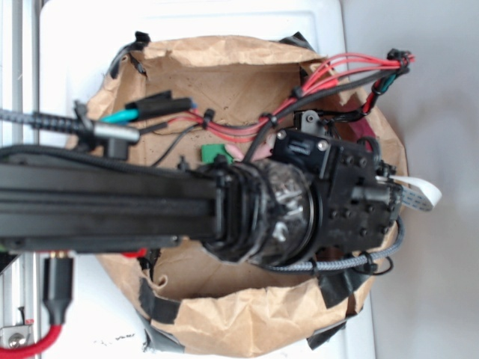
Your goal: Grab the pink bunny.
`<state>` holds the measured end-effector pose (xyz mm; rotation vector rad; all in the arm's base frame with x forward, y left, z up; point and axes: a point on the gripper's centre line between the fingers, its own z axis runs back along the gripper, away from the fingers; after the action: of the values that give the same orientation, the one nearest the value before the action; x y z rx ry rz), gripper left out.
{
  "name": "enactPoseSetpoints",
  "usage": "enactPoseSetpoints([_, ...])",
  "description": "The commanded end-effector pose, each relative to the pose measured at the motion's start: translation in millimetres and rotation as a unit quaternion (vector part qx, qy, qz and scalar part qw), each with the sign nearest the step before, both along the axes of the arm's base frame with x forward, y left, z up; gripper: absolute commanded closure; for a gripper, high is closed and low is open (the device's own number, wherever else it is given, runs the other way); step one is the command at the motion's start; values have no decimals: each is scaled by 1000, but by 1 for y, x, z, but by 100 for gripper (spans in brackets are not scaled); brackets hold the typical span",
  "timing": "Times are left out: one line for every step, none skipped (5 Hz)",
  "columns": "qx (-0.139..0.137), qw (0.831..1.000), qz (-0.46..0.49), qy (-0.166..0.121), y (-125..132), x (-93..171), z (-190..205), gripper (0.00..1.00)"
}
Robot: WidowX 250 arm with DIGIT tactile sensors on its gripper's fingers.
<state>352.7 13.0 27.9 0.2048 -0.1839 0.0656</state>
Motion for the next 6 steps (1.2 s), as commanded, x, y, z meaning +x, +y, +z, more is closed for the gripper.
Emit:
enactPoseSetpoints([-6, 1000, -4, -8, -2, 5, 2, 100])
enactPoseSetpoints([-46, 999, -26, 4, 7, 4, 12, 100])
enactPoseSetpoints([-73, 995, -64, -28, -22, -47, 61, 100])
enactPoseSetpoints([-101, 989, -102, -28, -22, -88, 112, 100])
enactPoseSetpoints([-104, 989, -107, -9, -23, -103, 155, 100])
enactPoseSetpoints([-109, 989, -102, 5, -24, -111, 167, 100])
